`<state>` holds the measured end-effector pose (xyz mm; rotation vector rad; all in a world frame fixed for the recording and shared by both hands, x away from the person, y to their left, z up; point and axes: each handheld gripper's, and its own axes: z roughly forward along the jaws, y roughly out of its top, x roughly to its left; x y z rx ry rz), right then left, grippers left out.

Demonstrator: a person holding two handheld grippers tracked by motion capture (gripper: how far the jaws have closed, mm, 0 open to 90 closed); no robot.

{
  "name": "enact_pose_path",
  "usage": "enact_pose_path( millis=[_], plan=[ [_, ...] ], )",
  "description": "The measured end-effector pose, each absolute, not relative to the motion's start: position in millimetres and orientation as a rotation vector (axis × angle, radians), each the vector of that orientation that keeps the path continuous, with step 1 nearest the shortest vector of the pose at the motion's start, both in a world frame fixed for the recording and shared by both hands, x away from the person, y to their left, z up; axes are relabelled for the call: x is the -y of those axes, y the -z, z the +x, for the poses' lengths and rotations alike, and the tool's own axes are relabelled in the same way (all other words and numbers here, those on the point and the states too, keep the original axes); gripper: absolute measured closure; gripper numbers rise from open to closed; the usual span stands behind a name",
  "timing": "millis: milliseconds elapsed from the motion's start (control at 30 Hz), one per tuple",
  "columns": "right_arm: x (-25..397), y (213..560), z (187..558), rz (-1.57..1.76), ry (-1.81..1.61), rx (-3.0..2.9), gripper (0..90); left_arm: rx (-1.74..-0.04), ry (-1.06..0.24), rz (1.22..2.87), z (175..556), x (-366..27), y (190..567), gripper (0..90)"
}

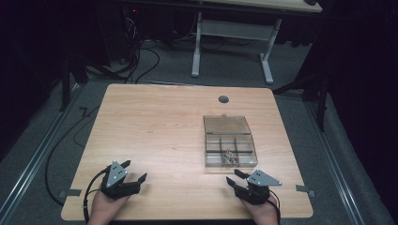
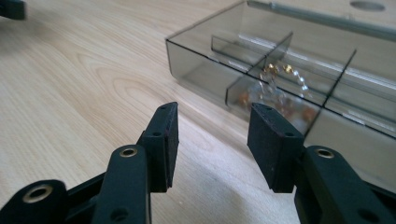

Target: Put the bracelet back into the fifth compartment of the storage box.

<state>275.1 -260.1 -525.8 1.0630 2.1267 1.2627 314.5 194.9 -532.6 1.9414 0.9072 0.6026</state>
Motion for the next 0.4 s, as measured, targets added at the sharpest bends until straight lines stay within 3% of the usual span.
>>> enact_pose_path(
  millis=[400],
  plan=[
    [260.6,526.4,276.1,1.092,-1.255,-2.132,50.8,-0.891,-0.611,1.961,314.4,-192.9,532.7,21.2]
  ],
)
